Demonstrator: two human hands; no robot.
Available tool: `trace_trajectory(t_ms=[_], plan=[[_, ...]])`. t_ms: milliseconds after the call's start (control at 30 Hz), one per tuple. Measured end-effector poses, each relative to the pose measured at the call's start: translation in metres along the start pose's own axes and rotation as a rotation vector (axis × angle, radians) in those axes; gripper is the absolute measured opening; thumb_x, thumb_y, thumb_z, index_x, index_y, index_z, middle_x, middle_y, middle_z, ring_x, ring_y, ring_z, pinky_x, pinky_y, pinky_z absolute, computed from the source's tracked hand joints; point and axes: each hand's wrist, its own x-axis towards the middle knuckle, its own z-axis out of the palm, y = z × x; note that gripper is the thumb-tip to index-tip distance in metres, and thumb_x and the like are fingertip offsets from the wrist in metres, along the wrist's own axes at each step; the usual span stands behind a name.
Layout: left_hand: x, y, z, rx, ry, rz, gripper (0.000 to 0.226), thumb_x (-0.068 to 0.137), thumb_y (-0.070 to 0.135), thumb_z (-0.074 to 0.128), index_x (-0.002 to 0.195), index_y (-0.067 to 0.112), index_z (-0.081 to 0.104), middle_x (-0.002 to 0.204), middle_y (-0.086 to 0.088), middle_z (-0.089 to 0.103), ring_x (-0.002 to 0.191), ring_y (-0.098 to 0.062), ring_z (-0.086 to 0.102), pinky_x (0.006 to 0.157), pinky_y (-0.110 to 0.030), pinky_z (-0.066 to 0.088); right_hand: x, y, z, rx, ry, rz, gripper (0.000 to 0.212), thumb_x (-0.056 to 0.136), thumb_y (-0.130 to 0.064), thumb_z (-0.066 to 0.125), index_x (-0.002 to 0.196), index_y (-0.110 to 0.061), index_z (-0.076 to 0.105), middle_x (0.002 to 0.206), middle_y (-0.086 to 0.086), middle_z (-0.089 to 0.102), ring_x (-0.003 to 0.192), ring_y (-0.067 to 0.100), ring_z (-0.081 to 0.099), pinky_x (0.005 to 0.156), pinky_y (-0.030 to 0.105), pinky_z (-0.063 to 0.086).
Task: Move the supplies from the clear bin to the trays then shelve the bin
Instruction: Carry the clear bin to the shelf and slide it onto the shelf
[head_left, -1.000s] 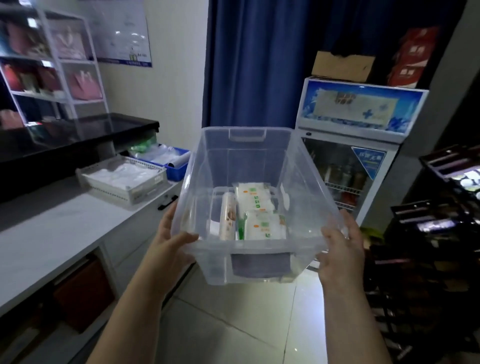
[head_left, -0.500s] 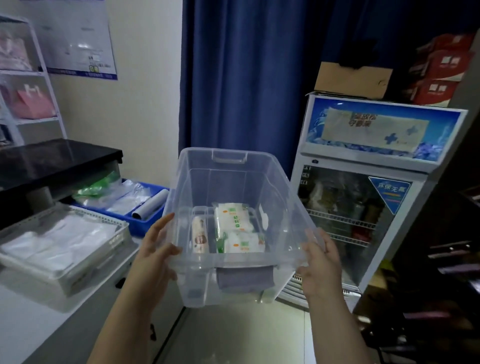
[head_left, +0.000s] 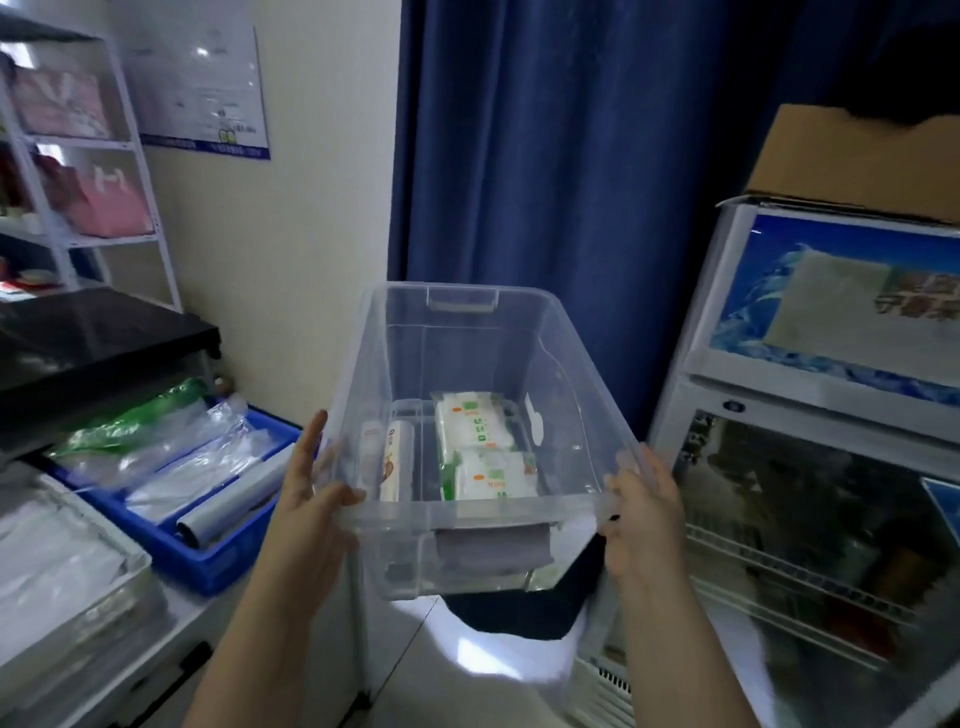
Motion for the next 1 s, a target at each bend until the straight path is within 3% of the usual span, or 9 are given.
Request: trace_trajectory(t_ms=[133, 200, 267, 367, 533, 667, 767, 867, 1000], plan=[[0.072, -0.001, 0.024, 0.012, 0.17, 0.026, 0.079, 0.08, -0.009, 0.044, 0.125, 0.055, 0.047, 0.145, -0.013, 0.04, 0.076, -0.02, 0.059, 0.039, -0.027, 0.044, 0.089, 0.002, 0.042, -0.012, -0.118, 0.054, 0.045, 0.086, -0.015, 0.064, 0.129, -0.027, 0.054, 0.124, 0.009, 0.061, 0.082, 0.012, 0.063, 0.051, 0.022, 0.048], [0.103, -0.003, 0.026, -0.001, 0.256, 0.005, 0.077, 0.078, -0.004, 0.05, 0.13, 0.051, 0.044, 0.141, -0.017, 0.043, 0.078, -0.024, 0.058, 0.048, -0.03, 0.044, 0.126, 0.01, 0.066, -0.026, -0.181, 0.081, 0.047, 0.085, -0.014, 0.065, 0.129, -0.027, 0.054, 0.125, 0.007, 0.062, 0.086, 0.014, 0.066, 0.055, 0.026, 0.051], [0.131, -0.004, 0.023, -0.007, 0.314, 0.011, 0.074, 0.07, 0.0, 0.054, 0.13, 0.044, 0.047, 0.126, -0.015, 0.056, 0.077, -0.025, 0.058, 0.053, -0.033, 0.043, 0.155, 0.022, 0.091, -0.036, -0.224, 0.101, 0.048, 0.085, -0.013, 0.063, 0.129, -0.029, 0.054, 0.125, 0.005, 0.062, 0.09, 0.014, 0.067, 0.057, 0.028, 0.052], [0.173, -0.005, 0.01, 0.038, 0.347, 0.05, 0.066, 0.075, -0.007, 0.044, 0.125, 0.034, 0.056, 0.103, -0.002, 0.063, 0.072, -0.02, 0.064, 0.048, -0.036, 0.05, 0.195, 0.044, 0.133, -0.029, -0.296, 0.129, 0.048, 0.085, -0.013, 0.063, 0.129, -0.03, 0.054, 0.131, 0.007, 0.057, 0.096, 0.014, 0.065, 0.062, 0.028, 0.051], [0.253, -0.012, -0.03, 0.058, 0.414, 0.052, 0.069, 0.072, -0.008, 0.044, 0.127, 0.033, 0.054, 0.117, -0.006, 0.055, 0.086, -0.03, 0.058, 0.054, -0.042, 0.05, 0.256, 0.09, 0.218, -0.081, -0.433, 0.165, 0.049, 0.088, -0.01, 0.059, 0.133, -0.026, 0.05, 0.12, 0.004, 0.056, 0.096, 0.013, 0.058, 0.056, 0.019, 0.047], [0.333, -0.016, -0.065, -0.034, 0.464, 0.085, 0.072, 0.071, -0.009, 0.047, 0.128, 0.034, 0.052, 0.122, 0.001, 0.054, 0.089, -0.03, 0.058, 0.043, -0.035, 0.049, 0.309, 0.122, 0.301, -0.132, -0.495, 0.158, 0.049, 0.09, -0.008, 0.057, 0.135, -0.023, 0.047, 0.118, 0.005, 0.054, 0.1, 0.013, 0.058, 0.065, 0.024, 0.045], [0.398, -0.009, -0.085, -0.059, 0.468, 0.105, 0.074, 0.071, -0.009, 0.048, 0.13, 0.035, 0.05, 0.12, 0.001, 0.054, 0.091, -0.032, 0.059, 0.045, -0.035, 0.049, 0.349, 0.138, 0.366, -0.153, -0.522, 0.166, 0.05, 0.091, -0.006, 0.056, 0.137, -0.023, 0.046, 0.119, 0.006, 0.055, 0.097, 0.01, 0.06, 0.064, 0.028, 0.05], [0.46, -0.003, -0.101, -0.07, 0.503, 0.137, 0.074, 0.073, -0.013, 0.041, 0.129, 0.034, 0.052, 0.108, 0.002, 0.06, 0.078, -0.025, 0.058, 0.042, -0.033, 0.047, 0.388, 0.157, 0.421, -0.13, -0.55, 0.186, 0.049, 0.091, -0.007, 0.057, 0.136, -0.023, 0.046, 0.13, 0.005, 0.056, 0.103, 0.01, 0.061, 0.074, 0.036, 0.052], [0.526, -0.008, -0.119, -0.113, 0.593, 0.143, 0.077, 0.071, -0.017, 0.037, 0.11, 0.045, 0.059, 0.11, 0.001, 0.059, 0.087, -0.026, 0.058, 0.061, -0.041, 0.048, 0.435, 0.192, 0.479, -0.119, -0.586, 0.211, 0.051, 0.09, -0.001, 0.053, 0.136, -0.024, 0.047, 0.131, -0.001, 0.057, 0.094, 0.012, 0.059, 0.057, 0.027, 0.047]])
